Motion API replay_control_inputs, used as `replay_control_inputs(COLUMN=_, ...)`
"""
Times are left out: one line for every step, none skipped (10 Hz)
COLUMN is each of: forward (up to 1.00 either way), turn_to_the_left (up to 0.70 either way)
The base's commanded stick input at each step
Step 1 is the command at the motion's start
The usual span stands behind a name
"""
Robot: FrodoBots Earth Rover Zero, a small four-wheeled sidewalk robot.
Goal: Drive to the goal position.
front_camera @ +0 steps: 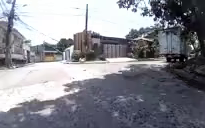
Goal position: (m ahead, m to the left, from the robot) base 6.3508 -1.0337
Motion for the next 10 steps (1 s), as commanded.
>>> replay_control_inputs(forward=1.0, turn_to_the_left=0.0)
replay_control_inputs(forward=1.0, turn_to_the_left=0.0)
replay_control_inputs(forward=1.0, turn_to_the_left=0.0)
replay_control_inputs(forward=1.0, turn_to_the_left=0.0)
replay_control_inputs(forward=1.0, turn_to_the_left=0.0)
replay_control_inputs(forward=1.0, turn_to_the_left=-0.01)
replay_control_inputs(forward=1.0, turn_to_the_left=-0.03)
replay_control_inputs(forward=1.0, turn_to_the_left=-0.03)
replay_control_inputs(forward=1.0, turn_to_the_left=-0.03)
replay_control_inputs(forward=1.0, turn_to_the_left=-0.03)
